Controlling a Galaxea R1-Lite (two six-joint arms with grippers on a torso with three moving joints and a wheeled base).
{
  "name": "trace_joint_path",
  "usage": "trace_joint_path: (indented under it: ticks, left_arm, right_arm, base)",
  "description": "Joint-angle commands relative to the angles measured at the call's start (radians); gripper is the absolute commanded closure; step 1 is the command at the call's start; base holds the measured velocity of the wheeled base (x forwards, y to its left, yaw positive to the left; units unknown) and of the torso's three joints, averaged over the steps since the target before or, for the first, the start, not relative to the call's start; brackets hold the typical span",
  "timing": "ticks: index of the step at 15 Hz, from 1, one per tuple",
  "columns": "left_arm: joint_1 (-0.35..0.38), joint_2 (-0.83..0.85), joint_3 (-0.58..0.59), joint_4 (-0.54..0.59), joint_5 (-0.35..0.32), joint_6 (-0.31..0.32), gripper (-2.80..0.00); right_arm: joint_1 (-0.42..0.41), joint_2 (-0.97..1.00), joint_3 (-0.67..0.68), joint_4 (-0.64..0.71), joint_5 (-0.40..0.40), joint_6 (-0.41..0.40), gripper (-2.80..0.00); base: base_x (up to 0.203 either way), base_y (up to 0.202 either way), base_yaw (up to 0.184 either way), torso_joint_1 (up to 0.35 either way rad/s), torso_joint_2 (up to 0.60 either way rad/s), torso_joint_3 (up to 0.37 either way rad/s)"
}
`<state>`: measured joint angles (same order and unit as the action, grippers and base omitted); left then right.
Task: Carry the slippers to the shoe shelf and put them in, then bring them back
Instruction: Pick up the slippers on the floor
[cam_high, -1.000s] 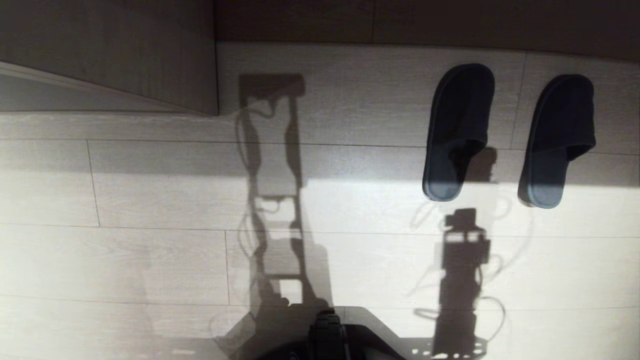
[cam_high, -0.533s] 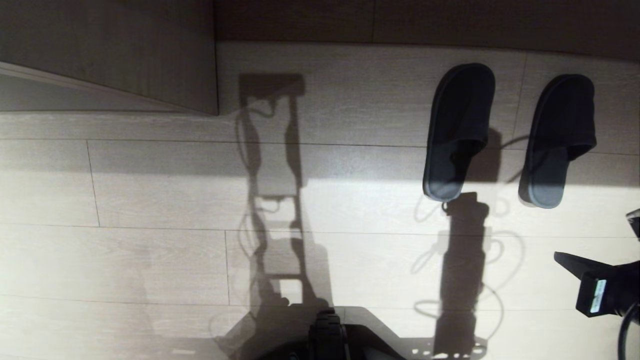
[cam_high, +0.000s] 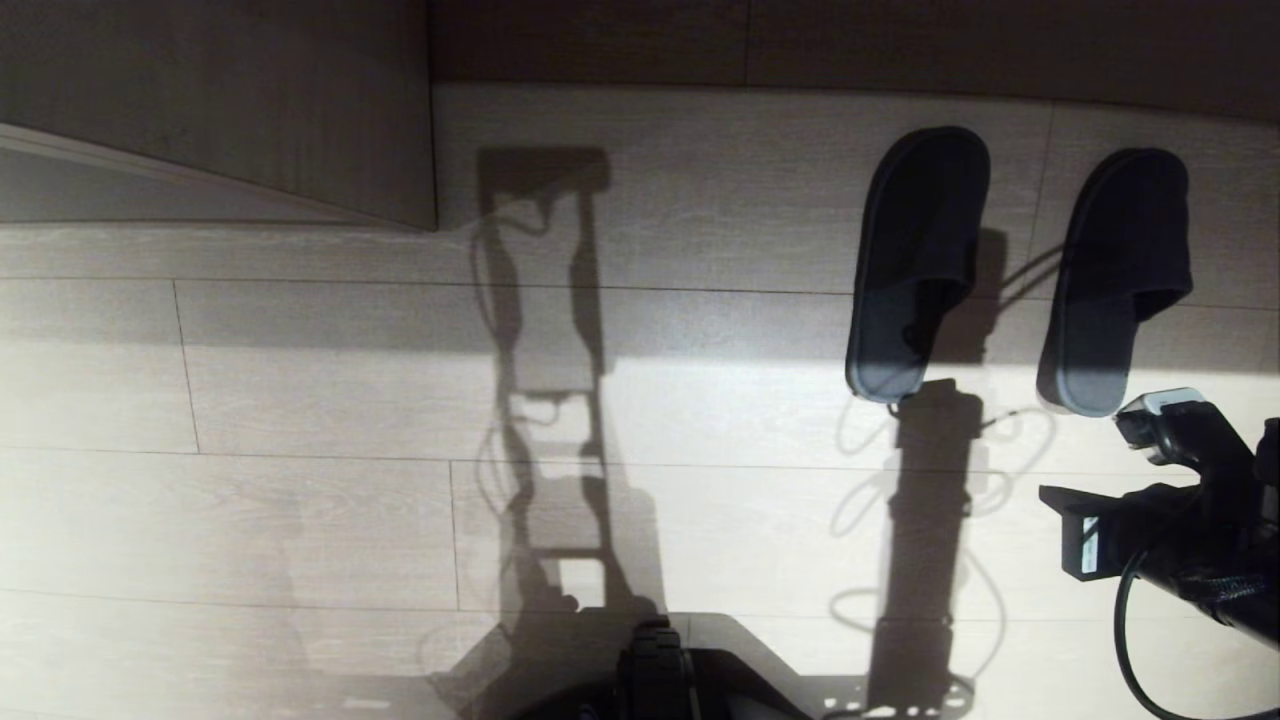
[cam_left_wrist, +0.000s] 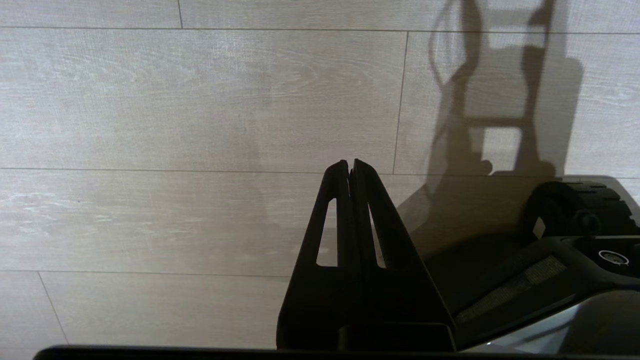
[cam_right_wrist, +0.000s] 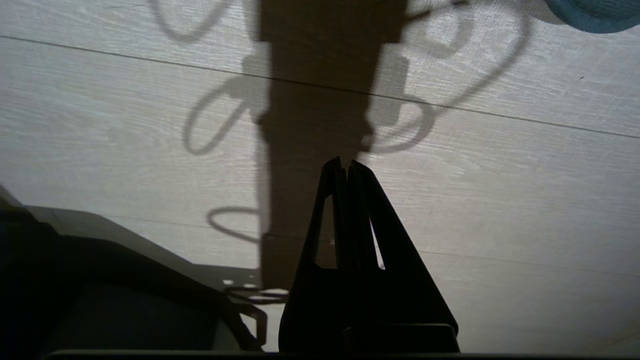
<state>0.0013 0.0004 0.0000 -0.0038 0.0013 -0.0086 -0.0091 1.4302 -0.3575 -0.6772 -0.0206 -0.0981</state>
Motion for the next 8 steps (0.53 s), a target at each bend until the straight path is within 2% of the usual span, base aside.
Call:
trace_joint_path:
  ticks: [1,5,6,8]
  left_arm:
    - [0.000,0.000,0.000,-0.001,0.000,-0.001,0.00]
    - [0.000,0.000,0.000,-0.001,0.000,-0.001,0.00]
    - [0.000,0.000,0.000,-0.001,0.000,-0.001,0.00]
    - [0.000,0.000,0.000,-0.001,0.000,-0.001,0.00]
  right_arm:
    - [0.000,0.033,-0.005,-0.007,0.001,-0.002,0.00]
    - [0.003,0.032,-0.038,-0.027,0.001,-0.014,0.00]
    - [0.003,0.031,-0.038,-0.034,0.002,-0.012,-2.80]
    - [0.003,0.037,-0.038,-0.080,0.005,-0.012,-2.80]
  base:
    - [0.000,0.000,0.000,0.000,0.00,0.000]
    - [0.000,0.000,0.000,0.000,0.00,0.000]
    - [0.000,0.000,0.000,0.000,0.00,0.000]
    - [0.000,0.000,0.000,0.000,0.00,0.000]
